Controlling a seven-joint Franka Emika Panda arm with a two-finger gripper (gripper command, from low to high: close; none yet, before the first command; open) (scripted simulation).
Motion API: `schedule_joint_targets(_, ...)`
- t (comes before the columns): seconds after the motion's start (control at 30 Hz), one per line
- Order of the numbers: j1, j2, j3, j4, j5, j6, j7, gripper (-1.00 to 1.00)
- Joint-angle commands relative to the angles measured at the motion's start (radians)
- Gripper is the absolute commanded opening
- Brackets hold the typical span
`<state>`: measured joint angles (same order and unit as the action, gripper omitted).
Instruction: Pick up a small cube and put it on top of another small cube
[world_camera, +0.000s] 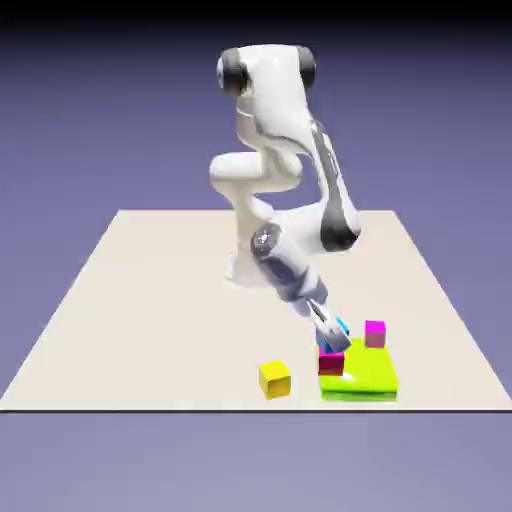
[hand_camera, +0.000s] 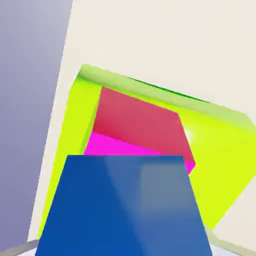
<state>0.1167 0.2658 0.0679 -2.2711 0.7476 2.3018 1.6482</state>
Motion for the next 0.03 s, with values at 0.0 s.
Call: schedule_joint_targets(0.0,-0.015,-0.035,-0.006,0.008,-0.027,-0.043,0.021,1.0)
